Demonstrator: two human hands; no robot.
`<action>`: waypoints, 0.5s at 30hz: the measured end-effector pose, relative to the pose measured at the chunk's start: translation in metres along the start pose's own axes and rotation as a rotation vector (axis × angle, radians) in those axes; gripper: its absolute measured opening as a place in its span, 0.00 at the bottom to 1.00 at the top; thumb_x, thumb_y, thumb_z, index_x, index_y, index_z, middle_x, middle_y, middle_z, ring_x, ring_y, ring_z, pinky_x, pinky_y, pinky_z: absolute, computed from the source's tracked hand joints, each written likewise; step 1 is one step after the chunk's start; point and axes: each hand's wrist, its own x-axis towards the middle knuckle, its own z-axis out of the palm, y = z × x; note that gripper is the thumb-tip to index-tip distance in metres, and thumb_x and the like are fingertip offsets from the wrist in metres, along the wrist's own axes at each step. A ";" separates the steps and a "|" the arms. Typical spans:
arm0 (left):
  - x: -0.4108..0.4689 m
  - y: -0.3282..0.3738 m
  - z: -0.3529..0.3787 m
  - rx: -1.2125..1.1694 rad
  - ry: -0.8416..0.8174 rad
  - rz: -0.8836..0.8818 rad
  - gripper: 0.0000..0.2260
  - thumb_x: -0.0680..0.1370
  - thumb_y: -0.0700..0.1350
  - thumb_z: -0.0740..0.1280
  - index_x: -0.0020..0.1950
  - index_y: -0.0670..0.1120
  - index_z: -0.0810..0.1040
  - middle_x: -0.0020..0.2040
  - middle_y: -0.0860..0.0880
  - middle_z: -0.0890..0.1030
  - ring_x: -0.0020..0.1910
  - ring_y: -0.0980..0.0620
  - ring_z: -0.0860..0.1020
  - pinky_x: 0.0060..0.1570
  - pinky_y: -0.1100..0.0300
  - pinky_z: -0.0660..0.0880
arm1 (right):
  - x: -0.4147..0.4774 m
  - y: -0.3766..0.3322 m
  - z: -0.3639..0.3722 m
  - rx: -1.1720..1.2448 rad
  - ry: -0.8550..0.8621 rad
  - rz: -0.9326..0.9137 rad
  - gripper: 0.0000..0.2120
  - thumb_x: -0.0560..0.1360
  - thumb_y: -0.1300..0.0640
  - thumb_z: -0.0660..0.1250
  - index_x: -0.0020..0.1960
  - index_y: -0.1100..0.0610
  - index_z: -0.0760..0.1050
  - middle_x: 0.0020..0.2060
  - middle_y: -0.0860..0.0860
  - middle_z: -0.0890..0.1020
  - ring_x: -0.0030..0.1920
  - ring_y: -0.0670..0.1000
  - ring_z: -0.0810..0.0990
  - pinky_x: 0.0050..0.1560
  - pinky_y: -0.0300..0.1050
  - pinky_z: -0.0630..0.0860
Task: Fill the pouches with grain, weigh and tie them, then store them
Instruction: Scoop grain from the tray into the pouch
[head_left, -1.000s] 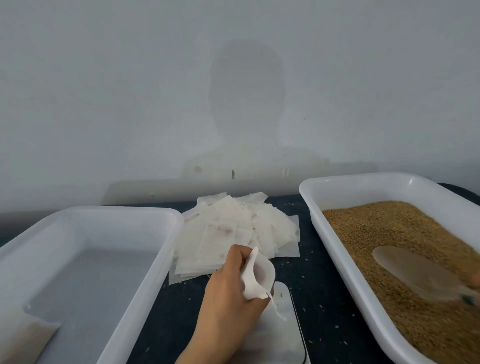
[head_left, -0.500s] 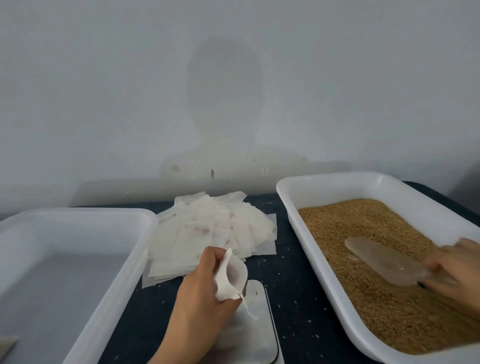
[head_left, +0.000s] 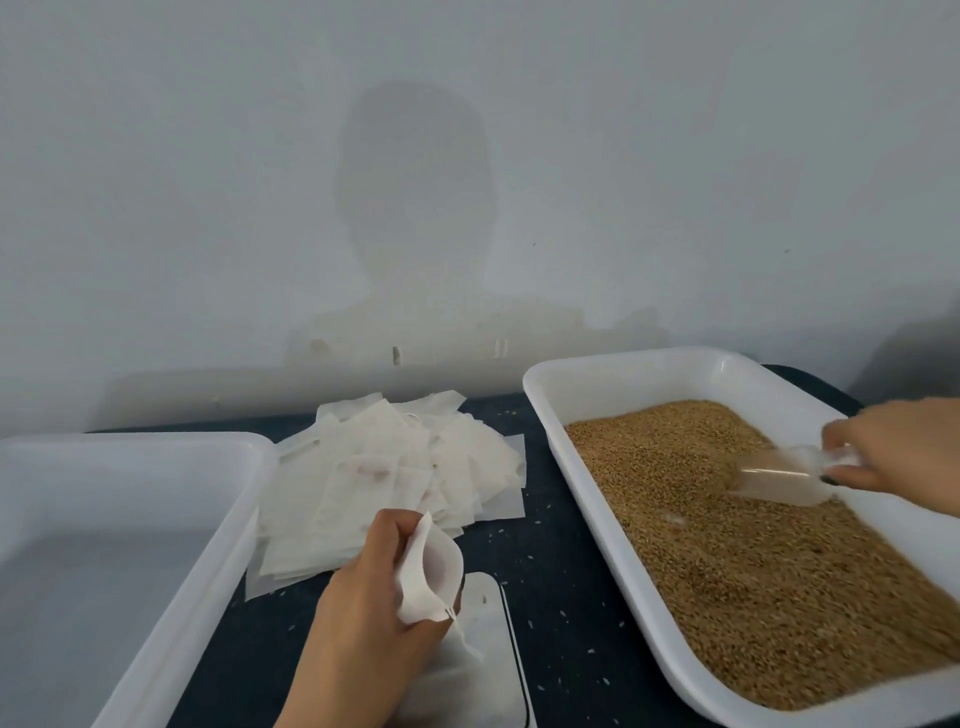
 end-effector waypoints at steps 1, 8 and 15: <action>0.000 0.001 0.000 0.003 -0.005 -0.005 0.22 0.69 0.39 0.75 0.50 0.58 0.67 0.38 0.56 0.80 0.39 0.52 0.79 0.44 0.53 0.78 | -0.001 -0.018 -0.012 -0.023 -0.034 -0.008 0.14 0.70 0.25 0.54 0.41 0.34 0.67 0.32 0.40 0.75 0.33 0.38 0.73 0.33 0.38 0.74; 0.000 0.000 -0.001 0.019 -0.035 -0.028 0.22 0.69 0.40 0.75 0.52 0.59 0.67 0.39 0.56 0.80 0.40 0.54 0.79 0.45 0.57 0.77 | 0.003 -0.094 -0.039 0.299 -0.123 0.020 0.11 0.79 0.35 0.57 0.51 0.39 0.73 0.42 0.39 0.80 0.39 0.37 0.78 0.32 0.29 0.72; 0.002 -0.004 -0.002 -0.038 -0.021 0.018 0.20 0.68 0.38 0.75 0.50 0.55 0.70 0.41 0.56 0.79 0.38 0.53 0.77 0.39 0.60 0.73 | -0.030 -0.055 0.003 0.590 -0.078 0.183 0.10 0.71 0.28 0.61 0.43 0.32 0.75 0.37 0.31 0.80 0.35 0.34 0.80 0.31 0.34 0.78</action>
